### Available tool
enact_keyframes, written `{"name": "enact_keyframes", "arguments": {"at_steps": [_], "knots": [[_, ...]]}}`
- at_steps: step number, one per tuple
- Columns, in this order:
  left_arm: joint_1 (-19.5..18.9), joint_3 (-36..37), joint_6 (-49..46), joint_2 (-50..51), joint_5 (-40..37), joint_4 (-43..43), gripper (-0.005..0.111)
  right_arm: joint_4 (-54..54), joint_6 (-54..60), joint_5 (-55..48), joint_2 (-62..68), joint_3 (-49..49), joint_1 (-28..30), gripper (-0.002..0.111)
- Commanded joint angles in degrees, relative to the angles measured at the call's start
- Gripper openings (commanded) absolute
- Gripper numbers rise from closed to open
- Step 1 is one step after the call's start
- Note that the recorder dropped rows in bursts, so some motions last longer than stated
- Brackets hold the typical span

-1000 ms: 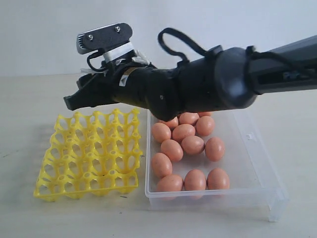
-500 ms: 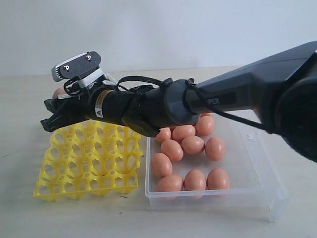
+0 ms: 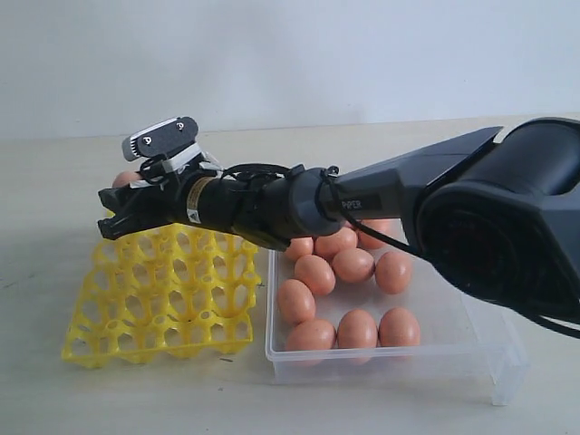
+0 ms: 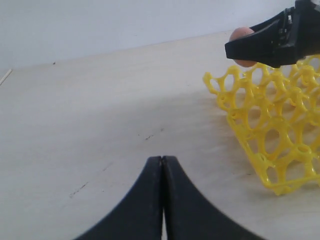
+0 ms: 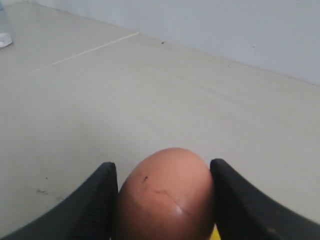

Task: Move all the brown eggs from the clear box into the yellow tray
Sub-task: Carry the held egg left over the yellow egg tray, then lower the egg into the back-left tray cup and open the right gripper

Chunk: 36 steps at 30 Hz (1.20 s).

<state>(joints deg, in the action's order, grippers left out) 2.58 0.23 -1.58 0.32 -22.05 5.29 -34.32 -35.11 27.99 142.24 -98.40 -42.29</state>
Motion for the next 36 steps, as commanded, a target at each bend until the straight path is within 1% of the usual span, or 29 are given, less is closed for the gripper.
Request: {"name": "enact_keyframes", "arguments": {"at_steps": [1,3,11,17,27,29,31,36], "knots": [[0.28,-0.23,0.32,-0.32,0.35,-0.19,0.000,-7.93,-7.18,2.25,1.60,-4.31,0.13,0.000],[0.28,-0.23,0.32,-0.32,0.35,-0.19,0.000,-9.29,-8.58,2.11,2.51,-5.35,0.13,0.000],[0.28,-0.23,0.32,-0.32,0.35,-0.19,0.000,-9.29,-8.46,1.47,4.42,-5.53,0.13,0.000],[0.28,-0.23,0.32,-0.32,0.35,-0.19,0.000,-9.38,-8.37,-2.67,6.36,-7.43,0.13,0.000],[0.28,-0.23,0.32,-0.32,0.35,-0.19,0.000,-9.73,-8.37,-2.60,6.53,-8.00,0.13,0.000],[0.28,-0.23,0.32,-0.32,0.35,-0.19,0.000,-10.03,-8.37,-2.71,6.53,-8.21,0.13,0.004],[0.28,-0.23,0.32,-0.32,0.35,-0.19,0.000,-11.36,-9.18,-2.85,6.42,-8.73,0.13,0.014],[0.28,-0.23,0.32,-0.32,0.35,-0.19,0.000,-12.73,-12.00,-3.24,5.81,-10.43,0.13,0.051]]}}
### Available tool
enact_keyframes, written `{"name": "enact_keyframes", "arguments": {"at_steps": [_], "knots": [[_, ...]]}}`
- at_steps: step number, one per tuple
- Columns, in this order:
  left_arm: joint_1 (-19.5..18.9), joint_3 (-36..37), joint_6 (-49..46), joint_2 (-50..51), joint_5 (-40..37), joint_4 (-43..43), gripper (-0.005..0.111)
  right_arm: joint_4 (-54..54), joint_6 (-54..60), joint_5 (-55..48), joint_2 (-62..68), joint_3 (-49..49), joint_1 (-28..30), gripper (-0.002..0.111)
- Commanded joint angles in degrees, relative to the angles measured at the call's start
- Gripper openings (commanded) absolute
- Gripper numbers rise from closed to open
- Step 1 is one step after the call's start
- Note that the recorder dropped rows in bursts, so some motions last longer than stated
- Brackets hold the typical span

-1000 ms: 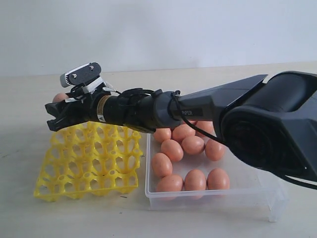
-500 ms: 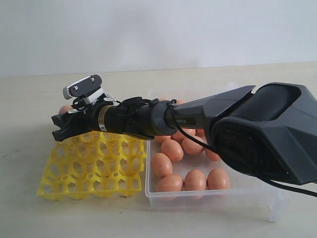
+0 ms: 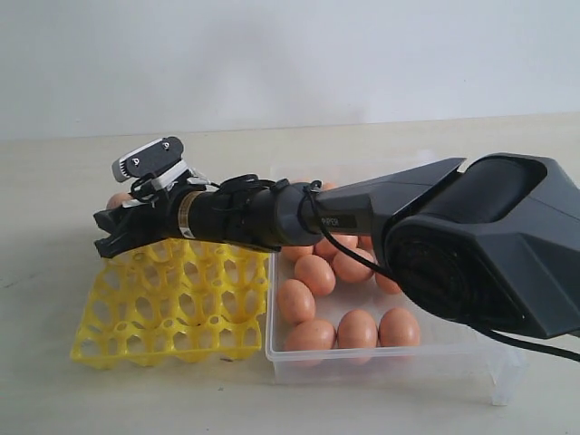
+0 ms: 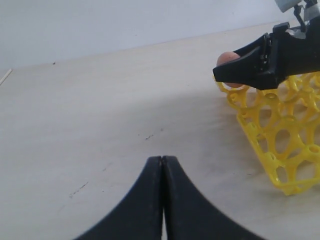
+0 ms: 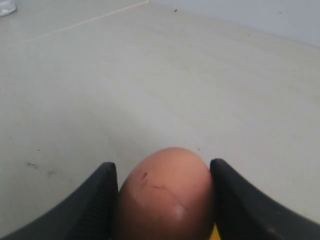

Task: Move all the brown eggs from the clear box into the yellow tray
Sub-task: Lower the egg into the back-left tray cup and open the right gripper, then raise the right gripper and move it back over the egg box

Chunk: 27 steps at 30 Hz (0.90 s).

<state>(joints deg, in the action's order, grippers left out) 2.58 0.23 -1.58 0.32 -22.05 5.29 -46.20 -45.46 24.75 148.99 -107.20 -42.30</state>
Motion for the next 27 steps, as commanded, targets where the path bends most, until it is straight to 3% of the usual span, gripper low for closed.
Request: {"name": "enact_keyframes", "arguments": {"at_steps": [1,2,9,12,16,17,19,23,27], "knots": [[0.28,-0.23,0.32,-0.32,0.35,-0.19,0.000,-0.85,-2.18,-0.83,-1.16,-1.89,-0.02,0.056],[0.28,-0.23,0.32,-0.32,0.35,-0.19,0.000,-0.85,-2.55,-2.74,-1.88,-1.89,0.02,0.060],[0.28,-0.23,0.32,-0.32,0.35,-0.19,0.000,-4.32,-9.21,-7.45,-3.69,-1.89,-0.29,0.060],[0.28,-0.23,0.32,-0.32,0.35,-0.19,0.000,-17.33,-21.82,-11.06,-8.44,-1.89,-0.71,0.060],[0.28,-0.23,0.32,-0.32,0.35,-0.19,0.000,-43.94,-51.08,-10.52,-19.93,3.16,-0.71,0.057],[0.28,-0.23,0.32,-0.32,0.35,-0.19,0.000,-53.35,-59.68,-8.17,-23.07,5.98,-0.71,0.052],[0.28,-0.23,0.32,-0.32,0.35,-0.19,0.000,-53.75,-66.48,-4.45,-27.85,10.69,-0.41,0.045],[0.28,-0.23,0.32,-0.32,0.35,-0.19,0.000,-53.75,-68.47,-2.88,-37.25,21.86,0.53,0.023],[0.28,-0.23,0.32,-0.32,0.35,-0.19,0.000,-53.75,-67.96,-8.05,-46.41,33.13,3.06,0.000]]}}
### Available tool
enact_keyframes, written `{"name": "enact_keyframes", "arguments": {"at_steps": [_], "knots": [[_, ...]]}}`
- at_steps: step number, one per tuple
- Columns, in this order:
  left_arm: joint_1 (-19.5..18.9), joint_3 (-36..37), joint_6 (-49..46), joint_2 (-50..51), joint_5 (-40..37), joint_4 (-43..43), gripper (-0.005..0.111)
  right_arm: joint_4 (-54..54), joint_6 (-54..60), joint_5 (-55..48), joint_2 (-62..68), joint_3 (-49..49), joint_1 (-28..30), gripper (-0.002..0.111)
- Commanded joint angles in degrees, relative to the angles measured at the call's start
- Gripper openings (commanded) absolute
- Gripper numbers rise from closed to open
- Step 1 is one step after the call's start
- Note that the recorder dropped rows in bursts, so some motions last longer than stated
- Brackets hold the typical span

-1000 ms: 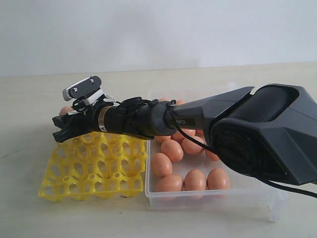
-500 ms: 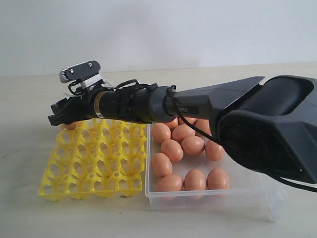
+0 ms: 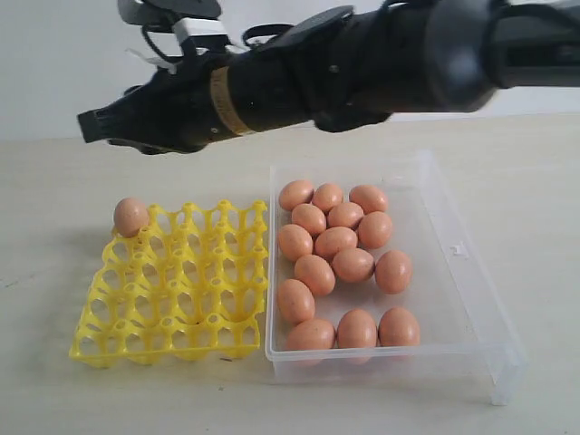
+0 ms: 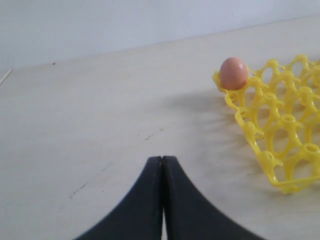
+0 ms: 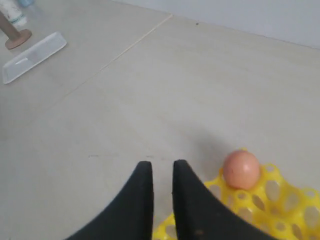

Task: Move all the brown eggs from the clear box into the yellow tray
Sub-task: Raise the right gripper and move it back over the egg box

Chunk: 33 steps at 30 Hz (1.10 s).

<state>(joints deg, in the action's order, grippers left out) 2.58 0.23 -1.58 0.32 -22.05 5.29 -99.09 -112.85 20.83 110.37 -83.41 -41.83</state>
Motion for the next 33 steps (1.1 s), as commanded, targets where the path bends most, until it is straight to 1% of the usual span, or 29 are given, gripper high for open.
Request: {"name": "enact_keyframes", "arguments": {"at_steps": [1,6,9,15,18,26,28,30,33], "knots": [[0.28,-0.23,0.32,-0.32,0.35,-0.19,0.000,-0.86,-0.70,-4.56,-10.00,12.05,3.39,0.000],[0.28,-0.23,0.32,-0.32,0.35,-0.19,0.000,-0.86,-2.81,-2.03,-16.87,22.66,8.59,0.000],[0.28,-0.23,0.32,-0.32,0.35,-0.19,0.000,-0.86,-0.25,-2.15,-17.87,26.18,11.34,0.000],[0.28,-0.23,0.32,-0.32,0.35,-0.19,0.000,-0.86,4.71,-3.37,-18.23,26.32,14.03,0.000],[0.28,-0.23,0.32,-0.32,0.35,-0.19,0.000,-0.86,5.46,-4.24,-18.23,26.32,14.89,0.000],[0.28,-0.23,0.32,-0.32,0.35,-0.19,0.000,-0.86,6.48,-5.36,-18.23,26.32,15.27,0.000],[0.28,-0.23,0.32,-0.32,0.35,-0.19,0.000,-0.13,11.48,-4.96,-18.23,26.32,15.14,0.000],[0.28,-0.23,0.32,-0.32,0.35,-0.19,0.000,7.62,20.46,-2.47,-18.23,26.44,15.14,0.000],[0.28,-0.23,0.32,-0.32,0.35,-0.19,0.000,8.47,21.87,-4.34,-18.36,26.31,15.14,0.000]]}}
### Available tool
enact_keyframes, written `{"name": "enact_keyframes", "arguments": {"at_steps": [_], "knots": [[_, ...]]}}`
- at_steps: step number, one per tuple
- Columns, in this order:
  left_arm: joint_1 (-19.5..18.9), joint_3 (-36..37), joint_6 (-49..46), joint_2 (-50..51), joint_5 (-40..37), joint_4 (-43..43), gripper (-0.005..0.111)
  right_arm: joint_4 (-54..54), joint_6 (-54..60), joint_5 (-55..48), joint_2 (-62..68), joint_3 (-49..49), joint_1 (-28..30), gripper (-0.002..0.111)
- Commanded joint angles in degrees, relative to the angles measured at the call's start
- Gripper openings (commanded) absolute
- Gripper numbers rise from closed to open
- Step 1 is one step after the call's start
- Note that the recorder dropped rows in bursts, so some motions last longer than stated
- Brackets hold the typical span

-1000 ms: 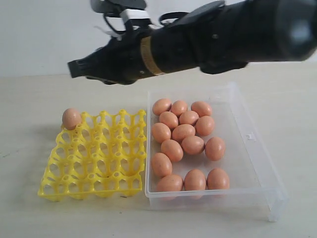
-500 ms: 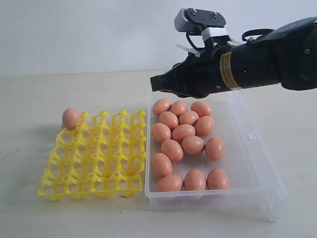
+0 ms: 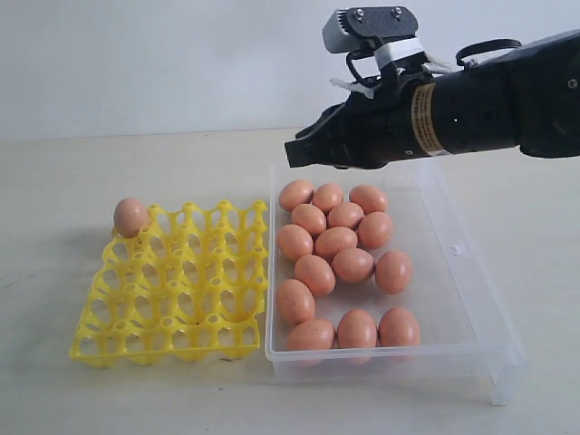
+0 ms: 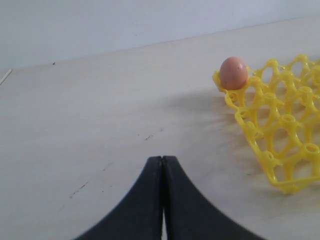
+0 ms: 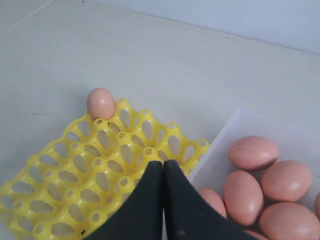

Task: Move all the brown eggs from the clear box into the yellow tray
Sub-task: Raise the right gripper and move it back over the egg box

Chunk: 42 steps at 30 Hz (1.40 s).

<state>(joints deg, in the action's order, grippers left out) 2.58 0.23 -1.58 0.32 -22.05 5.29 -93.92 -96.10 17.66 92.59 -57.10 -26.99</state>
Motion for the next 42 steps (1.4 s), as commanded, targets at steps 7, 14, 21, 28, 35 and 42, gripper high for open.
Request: {"name": "enact_keyframes", "arguments": {"at_steps": [7,14,21,28,35,42], "knots": [[0.28,-0.23,0.32,-0.32,0.35,-0.19,0.000,2.36,3.08,-4.49,-1.19,0.00,1.03,0.000],[0.28,-0.23,0.32,-0.32,0.35,-0.19,0.000,38.62,35.98,-4.89,-1.32,0.12,-0.40,0.000],[0.28,-0.23,0.32,-0.32,0.35,-0.19,0.000,59.13,66.01,-18.35,-2.33,0.01,-3.04,0.000],[0.28,-0.23,0.32,-0.32,0.35,-0.19,0.000,59.16,66.01,-27.19,-3.75,-0.86,-3.04,0.008],[0.28,-0.23,0.32,-0.32,0.35,-0.19,0.000,79.83,88.81,-54.60,-3.64,-11.31,-3.04,0.011],[0.28,-0.23,0.32,-0.32,0.35,-0.19,0.000,97.05,101.66,-71.55,1.71,-18.85,-2.91,0.017]]}}
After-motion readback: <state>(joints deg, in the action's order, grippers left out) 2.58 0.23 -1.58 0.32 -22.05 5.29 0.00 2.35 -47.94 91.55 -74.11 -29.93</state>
